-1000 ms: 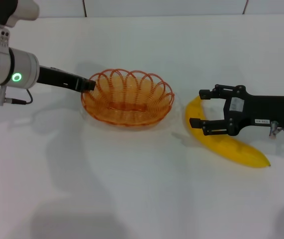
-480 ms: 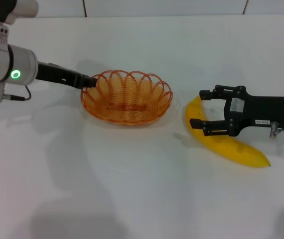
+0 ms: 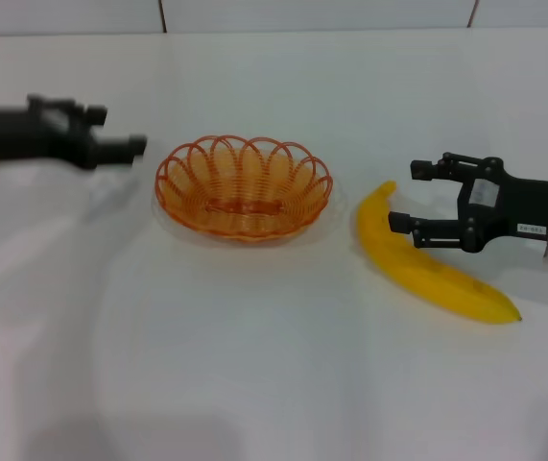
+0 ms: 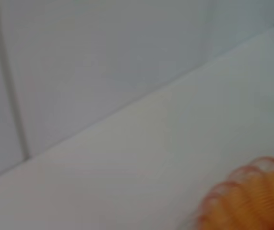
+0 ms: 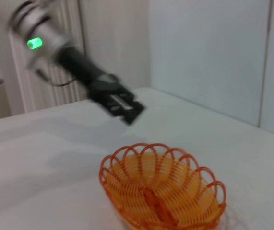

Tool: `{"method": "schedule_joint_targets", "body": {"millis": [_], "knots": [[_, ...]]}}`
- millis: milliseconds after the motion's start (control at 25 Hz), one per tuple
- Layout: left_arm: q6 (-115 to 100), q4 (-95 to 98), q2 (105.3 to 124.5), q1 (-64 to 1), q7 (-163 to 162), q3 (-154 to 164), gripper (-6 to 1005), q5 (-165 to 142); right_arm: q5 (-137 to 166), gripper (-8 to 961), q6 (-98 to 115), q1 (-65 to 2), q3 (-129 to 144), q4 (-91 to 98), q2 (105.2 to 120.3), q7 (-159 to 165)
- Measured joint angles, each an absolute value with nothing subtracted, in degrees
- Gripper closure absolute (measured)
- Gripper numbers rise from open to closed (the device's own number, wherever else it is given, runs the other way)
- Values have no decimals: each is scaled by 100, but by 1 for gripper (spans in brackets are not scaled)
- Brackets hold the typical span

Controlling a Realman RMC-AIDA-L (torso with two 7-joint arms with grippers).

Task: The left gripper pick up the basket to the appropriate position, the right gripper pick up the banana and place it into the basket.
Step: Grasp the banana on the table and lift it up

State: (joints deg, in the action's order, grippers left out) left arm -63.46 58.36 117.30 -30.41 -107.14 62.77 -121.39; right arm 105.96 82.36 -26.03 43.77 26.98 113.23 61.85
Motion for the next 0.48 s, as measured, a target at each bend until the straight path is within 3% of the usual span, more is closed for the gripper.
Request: {"method": "schedule_joint_targets", "body": {"millis": [200, 480], "knots": [[-6335, 6297, 11722, -1486, -8423, 7107, 310, -9782, 10466, 100, 8251, -2459, 4376, 2714, 11290, 6175], [-6914, 5446, 11711, -788, -6442, 7185, 151, -8787, 10616, 101, 8253, -2310, 4448, 2713, 11214, 6226]]}}
